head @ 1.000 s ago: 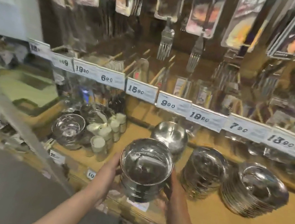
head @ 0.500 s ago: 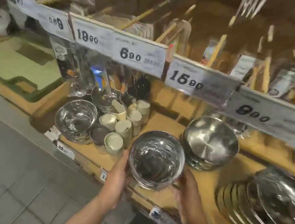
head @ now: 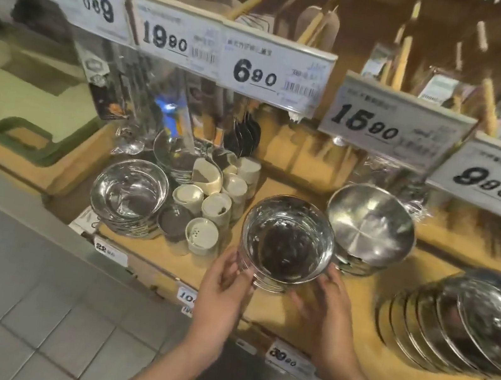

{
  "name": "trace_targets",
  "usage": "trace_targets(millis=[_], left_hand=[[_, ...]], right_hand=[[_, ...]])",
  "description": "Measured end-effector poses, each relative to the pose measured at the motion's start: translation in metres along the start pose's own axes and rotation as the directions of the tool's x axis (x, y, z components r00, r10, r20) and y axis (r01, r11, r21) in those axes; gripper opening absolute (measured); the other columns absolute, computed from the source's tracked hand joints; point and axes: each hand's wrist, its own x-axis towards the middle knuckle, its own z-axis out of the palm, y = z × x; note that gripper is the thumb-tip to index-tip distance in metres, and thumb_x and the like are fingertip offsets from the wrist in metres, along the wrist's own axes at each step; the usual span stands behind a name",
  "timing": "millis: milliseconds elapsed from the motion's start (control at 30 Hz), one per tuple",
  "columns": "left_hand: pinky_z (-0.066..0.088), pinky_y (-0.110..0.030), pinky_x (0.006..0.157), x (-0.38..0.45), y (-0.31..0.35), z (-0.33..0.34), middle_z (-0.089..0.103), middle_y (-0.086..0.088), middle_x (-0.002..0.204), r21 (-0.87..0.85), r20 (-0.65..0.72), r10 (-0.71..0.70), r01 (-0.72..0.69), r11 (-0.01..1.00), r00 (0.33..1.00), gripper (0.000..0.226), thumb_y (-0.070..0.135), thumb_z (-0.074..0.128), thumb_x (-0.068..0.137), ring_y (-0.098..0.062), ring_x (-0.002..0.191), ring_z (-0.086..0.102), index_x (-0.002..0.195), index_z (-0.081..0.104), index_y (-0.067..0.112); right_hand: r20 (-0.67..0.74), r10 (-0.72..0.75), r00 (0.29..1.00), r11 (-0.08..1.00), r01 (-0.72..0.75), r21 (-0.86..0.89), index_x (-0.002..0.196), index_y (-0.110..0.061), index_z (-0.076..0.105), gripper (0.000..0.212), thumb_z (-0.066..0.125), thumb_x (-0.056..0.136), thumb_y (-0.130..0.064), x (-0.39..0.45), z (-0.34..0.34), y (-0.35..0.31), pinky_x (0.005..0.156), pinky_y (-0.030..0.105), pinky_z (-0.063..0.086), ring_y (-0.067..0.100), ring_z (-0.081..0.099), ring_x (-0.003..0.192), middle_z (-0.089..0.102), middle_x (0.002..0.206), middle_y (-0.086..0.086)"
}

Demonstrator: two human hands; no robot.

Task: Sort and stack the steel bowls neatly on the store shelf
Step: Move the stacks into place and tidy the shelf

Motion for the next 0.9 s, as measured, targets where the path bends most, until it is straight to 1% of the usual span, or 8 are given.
trace_targets(millis=[100,233,400,500,633,733,800,900], left_hand=[[0.052,-0.041,0.104,0.01,0.006,0.008,0.074,0.014,0.116,-0.01,-0.041,0.02,-0.02,1.0,0.999,0.035,0.022,0.065,0.097,-0.013,0.114,0.068,0.13,0.061,0.03],[0.054,-0.037,0.101,0.018,0.011,0.016,0.072,0.025,0.108,0.079,-0.071,0.049,-0.043,0.996,0.996,0.026,0.03,0.057,0.101,-0.002,0.102,0.07,0.123,0.058,0.045],[0.046,-0.034,0.107,0.006,0.015,0.022,0.066,0.021,0.124,0.123,-0.08,0.075,-0.065,0.99,0.994,0.035,0.032,0.053,0.103,-0.005,0.118,0.061,0.138,0.055,0.038],[0.048,-0.04,0.106,-0.024,0.011,0.02,0.068,0.017,0.12,0.198,-0.075,0.075,-0.059,0.979,0.994,0.024,0.034,0.056,0.101,-0.012,0.115,0.064,0.123,0.063,0.039],[0.05,-0.053,0.103,-0.065,0.006,0.019,0.072,0.002,0.116,0.269,0.014,0.043,-0.045,0.962,0.999,0.015,0.029,0.056,0.102,-0.025,0.111,0.067,0.105,0.068,0.038],[0.052,-0.05,0.101,-0.092,0.007,0.032,0.074,0.008,0.111,0.368,0.148,0.045,-0.097,0.925,0.988,0.024,0.027,0.055,0.102,-0.021,0.108,0.068,0.098,0.072,0.044],[0.053,-0.048,0.098,-0.105,0.005,0.047,0.074,0.008,0.107,0.405,0.227,0.046,-0.137,0.904,0.973,0.021,0.026,0.055,0.102,-0.021,0.105,0.068,0.1,0.072,0.038],[0.055,-0.029,0.087,-0.127,0.001,0.083,0.073,0.013,0.1,0.444,0.319,0.099,-0.241,0.863,0.942,0.016,0.024,0.057,0.101,-0.013,0.098,0.068,0.101,0.07,0.032]], right_hand=[[-0.003,-0.007,1.0,0.999,0.007,0.04,0.128,-0.032,0.067,0.029,0.053,0.104,-0.024,0.01,0.015,-0.004,0.104,0.049,0.05,0.023,0.065,0.123,0.07,0.131,0.0],[-0.034,0.028,0.999,0.997,-0.025,0.066,0.135,-0.026,0.062,0.033,0.053,0.104,-0.026,0.018,0.026,-0.003,0.108,0.05,0.048,0.025,0.062,0.127,0.068,0.132,0.004],[-0.007,0.004,1.0,0.999,-0.004,-0.035,0.136,-0.021,0.062,0.034,0.05,0.105,-0.031,-0.002,0.024,-0.017,0.107,0.046,0.05,0.022,0.063,0.125,0.07,0.131,0.002],[0.0,-0.016,1.0,0.997,0.016,-0.08,0.138,-0.02,0.06,0.035,0.05,0.106,-0.03,-0.036,0.004,-0.026,0.104,0.045,0.052,0.019,0.063,0.125,0.067,0.134,-0.001],[-0.065,-0.002,0.998,0.991,-0.007,-0.136,0.126,-0.02,0.068,0.027,0.051,0.105,-0.024,-0.095,-0.045,-0.036,0.1,0.036,0.056,0.018,0.069,0.115,0.073,0.125,-0.002],[-0.157,-0.021,0.987,0.987,-0.004,-0.16,0.111,-0.021,0.073,0.024,0.05,0.105,-0.017,-0.133,-0.092,-0.05,0.081,0.026,0.061,0.014,0.074,0.101,0.077,0.112,-0.006],[-0.262,-0.044,0.964,0.984,-0.004,-0.181,0.107,-0.018,0.073,0.023,0.05,0.106,-0.016,-0.153,-0.129,-0.062,0.077,0.03,0.062,0.017,0.075,0.096,0.078,0.103,-0.004],[-0.362,-0.056,0.931,0.988,-0.002,-0.157,0.112,-0.013,0.07,0.021,0.049,0.106,-0.017,-0.188,-0.186,-0.08,0.074,0.03,0.06,0.016,0.073,0.087,0.074,0.106,0.006]])
